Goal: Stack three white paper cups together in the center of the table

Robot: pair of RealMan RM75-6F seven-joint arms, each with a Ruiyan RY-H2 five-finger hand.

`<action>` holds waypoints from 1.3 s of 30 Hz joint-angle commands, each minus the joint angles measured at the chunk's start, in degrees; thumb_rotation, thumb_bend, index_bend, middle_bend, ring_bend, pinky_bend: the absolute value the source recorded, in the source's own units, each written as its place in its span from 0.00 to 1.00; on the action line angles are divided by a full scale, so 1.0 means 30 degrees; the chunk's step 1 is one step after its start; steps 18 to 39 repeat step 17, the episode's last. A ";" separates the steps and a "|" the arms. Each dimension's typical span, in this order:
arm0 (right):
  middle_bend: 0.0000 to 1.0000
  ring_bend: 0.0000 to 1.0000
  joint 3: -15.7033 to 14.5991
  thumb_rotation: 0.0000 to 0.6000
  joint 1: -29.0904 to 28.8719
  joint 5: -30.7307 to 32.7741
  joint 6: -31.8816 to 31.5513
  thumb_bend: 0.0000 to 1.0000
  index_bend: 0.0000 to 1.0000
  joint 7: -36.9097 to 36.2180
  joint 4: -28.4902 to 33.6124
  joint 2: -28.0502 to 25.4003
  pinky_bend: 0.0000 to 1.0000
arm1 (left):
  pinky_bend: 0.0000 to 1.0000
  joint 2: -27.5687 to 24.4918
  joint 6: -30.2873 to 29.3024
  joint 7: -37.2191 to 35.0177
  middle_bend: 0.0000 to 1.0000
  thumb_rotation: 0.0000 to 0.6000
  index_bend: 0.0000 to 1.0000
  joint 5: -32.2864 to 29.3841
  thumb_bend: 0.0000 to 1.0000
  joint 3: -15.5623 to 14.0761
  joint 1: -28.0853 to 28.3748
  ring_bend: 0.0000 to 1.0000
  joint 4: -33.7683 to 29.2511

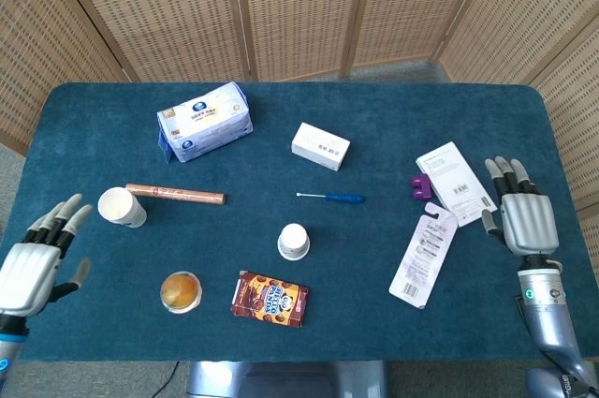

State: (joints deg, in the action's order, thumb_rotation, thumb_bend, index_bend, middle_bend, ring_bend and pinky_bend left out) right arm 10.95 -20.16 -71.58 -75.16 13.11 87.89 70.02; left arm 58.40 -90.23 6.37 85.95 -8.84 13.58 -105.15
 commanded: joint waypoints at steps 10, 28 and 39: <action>0.03 0.00 -0.0216 1.00 0.0253 -0.0401 -0.0002 0.44 0.00 -0.0874 -0.0477 0.0296 0.36 | 0.14 -0.0191 -0.0351 -0.0323 0.00 1.00 0.00 0.0080 0.50 0.0725 -0.1255 0.00 0.0371; 0.03 0.00 -0.0209 1.00 0.0464 -0.0516 -0.0173 0.44 0.00 -0.1178 -0.0547 0.0214 0.36 | 0.14 -0.0220 -0.0129 -0.0375 0.00 1.00 0.00 0.0276 0.50 0.1148 -0.1534 0.00 0.0343; 0.03 0.00 -0.0209 1.00 0.0464 -0.0516 -0.0173 0.44 0.00 -0.1178 -0.0547 0.0214 0.36 | 0.14 -0.0220 -0.0129 -0.0375 0.00 1.00 0.00 0.0276 0.50 0.1148 -0.1534 0.00 0.0343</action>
